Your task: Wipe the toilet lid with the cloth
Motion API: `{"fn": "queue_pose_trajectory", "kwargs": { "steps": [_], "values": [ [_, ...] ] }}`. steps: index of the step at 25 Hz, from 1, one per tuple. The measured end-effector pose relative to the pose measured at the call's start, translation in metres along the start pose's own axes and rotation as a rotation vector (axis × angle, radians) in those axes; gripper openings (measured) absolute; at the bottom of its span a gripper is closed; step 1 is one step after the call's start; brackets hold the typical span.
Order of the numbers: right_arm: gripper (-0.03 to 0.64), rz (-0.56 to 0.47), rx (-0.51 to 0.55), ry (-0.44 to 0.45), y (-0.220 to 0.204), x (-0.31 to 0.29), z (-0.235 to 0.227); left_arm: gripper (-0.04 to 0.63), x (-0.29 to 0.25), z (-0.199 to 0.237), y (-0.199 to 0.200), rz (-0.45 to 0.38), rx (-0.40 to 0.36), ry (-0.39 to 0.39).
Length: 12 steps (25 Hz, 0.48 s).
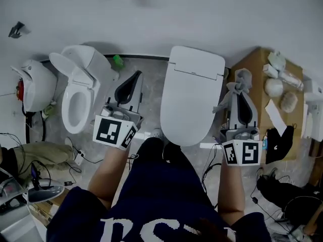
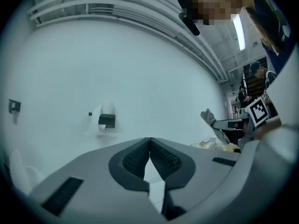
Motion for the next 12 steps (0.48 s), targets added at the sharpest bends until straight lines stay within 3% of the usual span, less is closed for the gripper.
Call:
{"fn": "queue_pose_trajectory", "kwargs": {
  "steps": [6,12],
  "values": [
    [0.032,-0.073,0.005,-0.001,0.050,0.024,0.018,0.020,0.029,-0.014,0.039,-0.041,-0.040,-0.004],
    [0.032,-0.095,0.009,0.002,0.065,0.045,0.022,0.020,0.038,-0.032,0.058,-0.061,-0.059,-0.016]
  ]
}}
Point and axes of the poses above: the fingertips, and each gripper's own axes: x backward along the fingers, z to its left, y out of its top, the point moved 3 cm from there along x, backward along the fingers, and after that the axes turned 5 degrees about -y, right-handed, at the moved point
